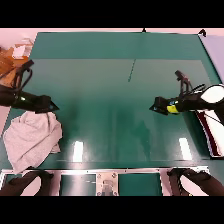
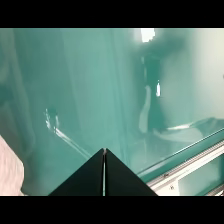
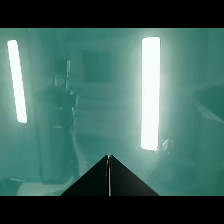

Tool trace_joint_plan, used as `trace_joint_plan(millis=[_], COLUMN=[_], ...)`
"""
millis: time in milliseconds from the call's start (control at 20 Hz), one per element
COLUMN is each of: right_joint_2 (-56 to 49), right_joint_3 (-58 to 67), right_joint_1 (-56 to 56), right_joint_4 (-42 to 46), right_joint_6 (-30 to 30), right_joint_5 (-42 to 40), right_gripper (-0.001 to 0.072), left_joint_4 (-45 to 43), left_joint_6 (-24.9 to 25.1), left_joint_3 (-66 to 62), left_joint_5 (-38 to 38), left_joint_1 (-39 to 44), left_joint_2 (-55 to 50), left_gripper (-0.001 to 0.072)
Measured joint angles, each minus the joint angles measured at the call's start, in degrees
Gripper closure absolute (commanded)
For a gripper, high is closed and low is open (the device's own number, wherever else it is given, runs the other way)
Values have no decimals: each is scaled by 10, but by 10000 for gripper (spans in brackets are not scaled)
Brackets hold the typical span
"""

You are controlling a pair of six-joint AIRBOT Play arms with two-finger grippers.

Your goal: Fold the shirts.

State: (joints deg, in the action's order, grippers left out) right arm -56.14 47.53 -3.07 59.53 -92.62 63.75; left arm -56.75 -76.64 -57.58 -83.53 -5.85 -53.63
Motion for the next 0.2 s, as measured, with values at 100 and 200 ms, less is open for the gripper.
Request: trace_joint_plan(millis=[100, 200], right_joint_2=[2, 2], right_joint_3=[-11, -17], right_joint_1=[-18, -27], right_joint_4=[0, -1], right_joint_6=[2, 2], right_joint_5=[-10, -16], right_gripper=[696, 696], left_joint_4=[-2, -3], left_joint_6=[0, 0], left_joint_3=[20, 30], left_joint_5=[9, 15], left_joint_1=[0, 0], left_joint_2=[9, 14], left_gripper=[682, 682])
